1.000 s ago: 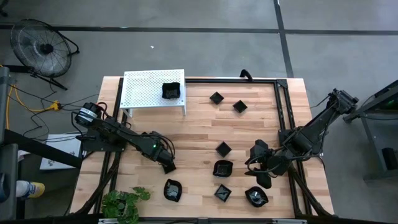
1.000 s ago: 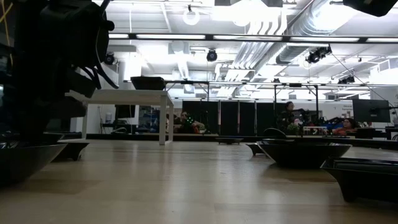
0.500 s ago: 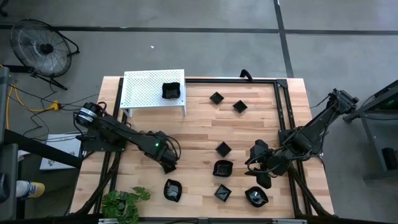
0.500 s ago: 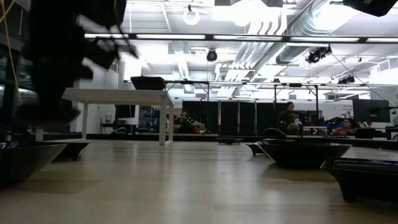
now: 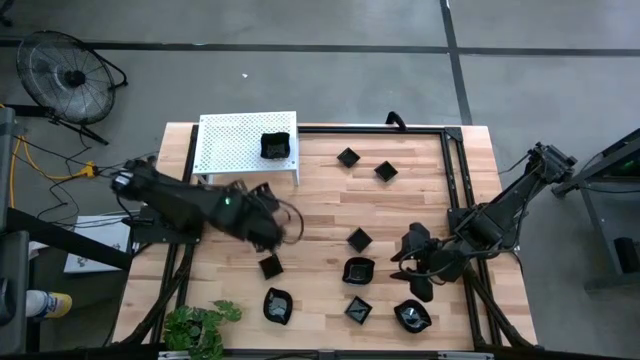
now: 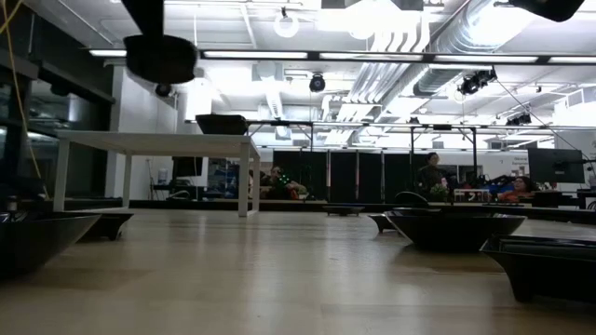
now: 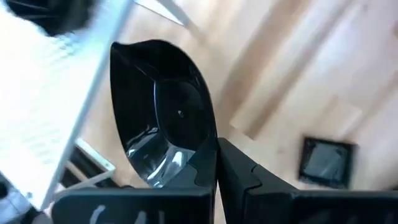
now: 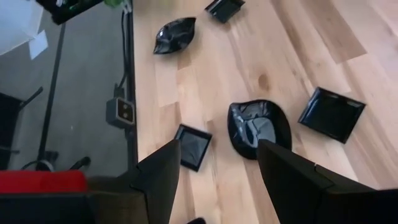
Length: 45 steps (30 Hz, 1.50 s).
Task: Pick & Place Mini shaped plates
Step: Put the black leaf-shaped plate on the shelf
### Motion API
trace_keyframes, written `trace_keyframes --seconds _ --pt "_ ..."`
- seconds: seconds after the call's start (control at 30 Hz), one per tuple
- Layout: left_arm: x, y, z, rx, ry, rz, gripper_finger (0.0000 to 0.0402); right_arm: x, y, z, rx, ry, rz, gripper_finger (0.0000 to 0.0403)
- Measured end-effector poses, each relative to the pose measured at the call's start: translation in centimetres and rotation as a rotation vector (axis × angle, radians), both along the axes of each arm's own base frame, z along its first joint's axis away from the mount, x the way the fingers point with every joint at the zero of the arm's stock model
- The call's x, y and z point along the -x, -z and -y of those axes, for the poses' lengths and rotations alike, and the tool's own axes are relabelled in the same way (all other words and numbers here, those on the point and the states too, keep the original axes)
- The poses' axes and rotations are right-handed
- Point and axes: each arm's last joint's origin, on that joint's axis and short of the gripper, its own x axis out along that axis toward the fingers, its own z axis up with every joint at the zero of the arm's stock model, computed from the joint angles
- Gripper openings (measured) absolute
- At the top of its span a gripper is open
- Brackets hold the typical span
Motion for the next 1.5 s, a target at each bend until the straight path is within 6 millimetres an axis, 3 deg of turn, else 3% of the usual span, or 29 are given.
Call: trace_keyframes --seconds 0.37,0.83,1.2,1.5 --pt "1.4 -2.4 -6.6 -0.09 -0.005 -0.015 0.0 -0.8 0.0 1.1 -0.006 0.087 0.01 0.0209" --pt "2.6 -2.6 -14.1 -0.131 0.065 -0.233 0.0 -2.4 -0.3 3.3 -0.028 0.204 0.037 0.0209" --pt "5.3 -2.6 -20.1 -0.113 -0.072 -0.332 0.0 -3.2 -0.3 5.1 -0.024 0.283 0.038 0.0209" --pt "7.4 -2.2 -22.9 -0.067 -0.212 -0.344 0.0 -3.7 -0.3 6.3 -0.023 0.335 0.039 0.0209"
